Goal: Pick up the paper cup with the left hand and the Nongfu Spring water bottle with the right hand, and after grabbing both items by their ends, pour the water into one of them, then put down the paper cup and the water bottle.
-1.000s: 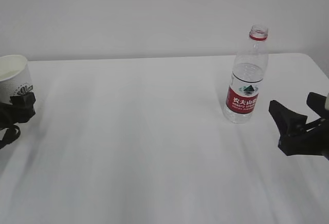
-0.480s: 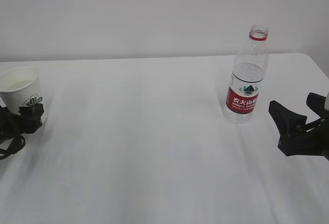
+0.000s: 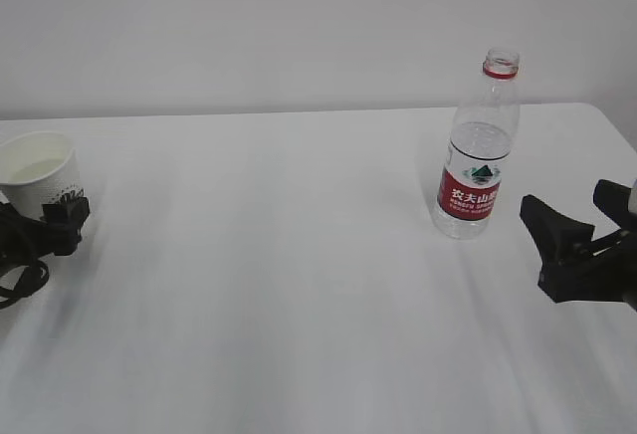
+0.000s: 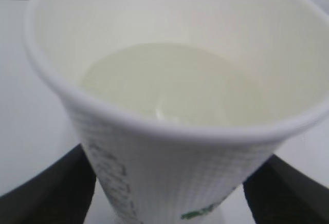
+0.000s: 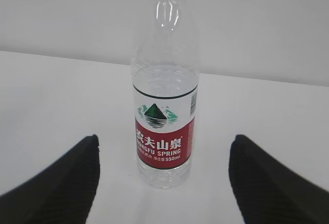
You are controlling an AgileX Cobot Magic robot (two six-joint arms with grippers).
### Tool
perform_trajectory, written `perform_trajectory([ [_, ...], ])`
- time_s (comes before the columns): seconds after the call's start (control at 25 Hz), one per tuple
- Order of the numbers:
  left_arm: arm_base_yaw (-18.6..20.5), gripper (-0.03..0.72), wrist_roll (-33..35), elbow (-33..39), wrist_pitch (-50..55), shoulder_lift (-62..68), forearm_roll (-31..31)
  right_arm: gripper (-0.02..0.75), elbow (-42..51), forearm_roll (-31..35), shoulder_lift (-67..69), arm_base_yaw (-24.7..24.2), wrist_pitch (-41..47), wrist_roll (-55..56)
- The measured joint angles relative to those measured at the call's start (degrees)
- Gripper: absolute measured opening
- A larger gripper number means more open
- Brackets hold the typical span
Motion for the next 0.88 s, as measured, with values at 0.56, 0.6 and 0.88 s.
perform_trajectory([
  [0.56,0.00,0.672,-0.11,3.82,-1.21,0.00,0.85,0.593,0.00,0.00,0.00,0.00,0.12,0.00],
  [0.6,0.00,0.672,-0.11,4.84,-1.21,0.00,0.85,0.593,0.00,0.00,0.00,0.00,0.12,0.00],
  [0.88,0.00,0.673,-0.21,11.09,-1.21,-2.46,0.75,0.593,0.00,0.00,0.00,0.00,0.12,0.00],
])
